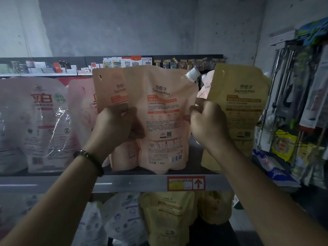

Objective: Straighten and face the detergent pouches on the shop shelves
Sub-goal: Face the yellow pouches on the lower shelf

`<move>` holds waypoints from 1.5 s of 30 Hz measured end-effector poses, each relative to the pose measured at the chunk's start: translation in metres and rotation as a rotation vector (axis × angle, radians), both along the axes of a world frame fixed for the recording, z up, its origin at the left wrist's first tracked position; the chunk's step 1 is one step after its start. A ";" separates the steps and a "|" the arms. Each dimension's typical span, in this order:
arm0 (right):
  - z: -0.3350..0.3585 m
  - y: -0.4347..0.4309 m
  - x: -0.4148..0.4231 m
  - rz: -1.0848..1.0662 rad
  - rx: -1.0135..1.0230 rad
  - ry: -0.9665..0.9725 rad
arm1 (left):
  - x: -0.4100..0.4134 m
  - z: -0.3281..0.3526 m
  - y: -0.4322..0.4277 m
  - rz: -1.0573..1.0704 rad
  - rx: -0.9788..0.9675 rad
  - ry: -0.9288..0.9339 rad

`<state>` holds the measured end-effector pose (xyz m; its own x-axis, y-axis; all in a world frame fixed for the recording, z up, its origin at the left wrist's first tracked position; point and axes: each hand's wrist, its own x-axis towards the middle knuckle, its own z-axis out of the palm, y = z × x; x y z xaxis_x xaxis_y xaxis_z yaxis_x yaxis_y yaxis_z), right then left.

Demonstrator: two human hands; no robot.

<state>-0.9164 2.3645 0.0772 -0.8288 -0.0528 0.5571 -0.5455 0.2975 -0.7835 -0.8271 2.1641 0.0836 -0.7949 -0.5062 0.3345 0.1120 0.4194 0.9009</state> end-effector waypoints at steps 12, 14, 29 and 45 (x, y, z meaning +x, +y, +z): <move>-0.013 0.025 0.026 0.107 -0.042 0.055 | 0.012 -0.027 0.037 0.217 -0.230 0.272; -0.016 0.033 0.026 0.106 -0.087 0.072 | 0.014 -0.033 0.054 0.201 -0.332 0.364; -0.026 0.135 -0.012 -0.258 -0.207 0.218 | -0.034 -0.048 0.148 -0.379 -0.082 0.088; -0.043 0.170 -0.075 0.296 -0.320 -0.118 | -0.081 -0.055 0.157 -0.371 0.067 0.089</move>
